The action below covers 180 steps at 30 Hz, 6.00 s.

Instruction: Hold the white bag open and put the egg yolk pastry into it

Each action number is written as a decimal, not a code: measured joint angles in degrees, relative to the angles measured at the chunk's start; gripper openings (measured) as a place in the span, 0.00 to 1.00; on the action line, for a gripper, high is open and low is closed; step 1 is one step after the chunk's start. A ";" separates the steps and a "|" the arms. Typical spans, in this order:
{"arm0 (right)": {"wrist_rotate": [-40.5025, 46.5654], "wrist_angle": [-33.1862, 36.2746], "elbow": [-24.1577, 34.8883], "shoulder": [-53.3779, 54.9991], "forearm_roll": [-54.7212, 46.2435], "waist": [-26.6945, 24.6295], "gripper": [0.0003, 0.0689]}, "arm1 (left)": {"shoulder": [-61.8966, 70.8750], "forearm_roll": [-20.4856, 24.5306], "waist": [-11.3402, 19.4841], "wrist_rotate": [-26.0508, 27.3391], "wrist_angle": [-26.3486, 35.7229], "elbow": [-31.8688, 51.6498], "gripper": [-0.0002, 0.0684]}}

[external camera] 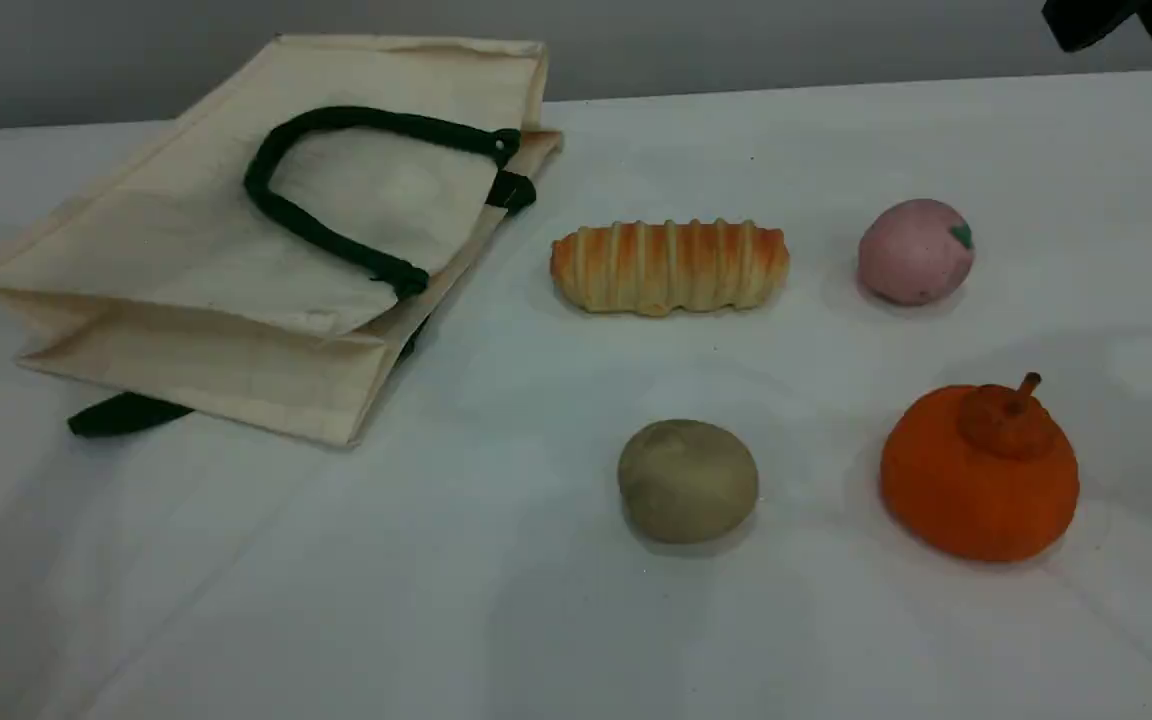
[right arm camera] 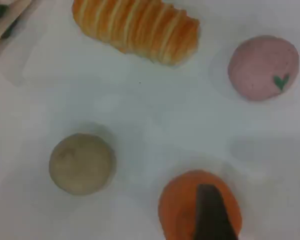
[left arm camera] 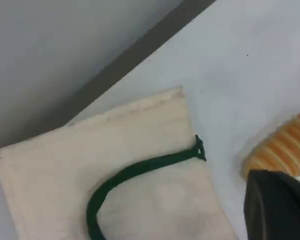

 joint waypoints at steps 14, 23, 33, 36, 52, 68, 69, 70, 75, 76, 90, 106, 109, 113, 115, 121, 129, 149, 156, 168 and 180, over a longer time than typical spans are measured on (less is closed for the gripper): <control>0.00 0.05 0.00 0.00 0.18 0.00 0.55 | 5.10 13.25 0.00 -10.97 -0.11 -0.05 0.02; 0.00 0.05 0.00 0.00 0.22 0.00 0.55 | 16.90 17.04 0.00 -18.10 -0.16 -0.05 0.05; 0.00 0.05 0.00 0.00 0.22 0.00 0.55 | 21.17 22.76 0.04 -18.54 -0.16 -0.05 0.33; 0.00 0.05 0.00 0.00 0.22 0.00 0.55 | 21.17 23.13 0.04 -18.48 -0.12 -0.05 0.49; 0.00 -0.27 0.00 0.00 0.22 0.00 0.55 | 25.37 26.68 2.25 -27.16 -0.09 -0.17 0.71; 0.00 -0.46 0.00 0.00 0.22 0.00 0.55 | 29.77 12.40 2.18 -25.69 -4.42 -0.21 0.71; 0.00 -0.46 0.00 0.00 0.22 0.00 0.55 | 29.78 11.37 2.18 -25.42 -4.47 -0.21 0.71; 0.00 -0.46 0.00 0.00 0.22 0.00 0.55 | 29.83 10.59 2.18 -25.42 -4.47 -0.21 0.70; 0.00 -0.46 0.00 0.02 0.22 0.00 0.55 | 29.89 10.15 2.13 -25.42 -4.42 -0.21 0.49; 0.00 -0.46 0.00 0.02 0.22 0.00 0.55 | 29.89 10.15 2.13 -25.42 -4.36 -0.21 0.42; 0.00 -0.46 0.00 0.07 0.22 0.00 0.55 | 28.40 10.82 2.24 -21.76 0.70 -2.09 0.14; 0.00 0.01 0.00 0.07 0.09 0.00 0.55 | 25.07 -1.42 2.30 -14.63 0.07 -8.81 0.14; 0.00 -0.29 0.00 0.07 0.09 0.00 0.55 | 24.20 -2.54 2.24 -14.28 0.07 -8.76 0.14; 0.00 -0.44 0.00 0.07 0.09 0.00 0.55 | 21.79 -2.65 2.24 -13.90 0.13 -8.76 0.14; 0.00 -0.44 0.00 0.07 0.14 0.00 0.55 | 20.24 -2.65 2.24 -13.62 0.12 -8.76 0.14; 0.00 -0.46 0.00 0.09 0.09 0.00 0.55 | 15.04 -3.12 2.24 -13.62 0.18 -8.76 0.14; -0.68 -0.51 0.00 0.20 -0.39 0.00 0.55 | 9.99 -3.32 2.24 -12.37 0.18 -8.76 0.14; -1.05 -2.43 0.00 4.88 -2.16 0.00 0.55 | 1.87 -3.12 -2.80 -9.10 0.11 -8.76 0.14; -1.60 -2.99 0.00 4.90 -2.48 0.00 0.55 | -1.35 1.95 -3.04 -11.13 0.03 -7.31 0.14; -1.66 -3.23 0.00 4.90 -2.42 0.00 0.55 | -16.01 1.61 -4.06 -5.39 -0.04 14.43 0.14; -9.73 1.15 0.00 4.86 7.09 0.45 0.55 | -24.92 1.82 -4.06 -1.35 -0.07 27.27 0.14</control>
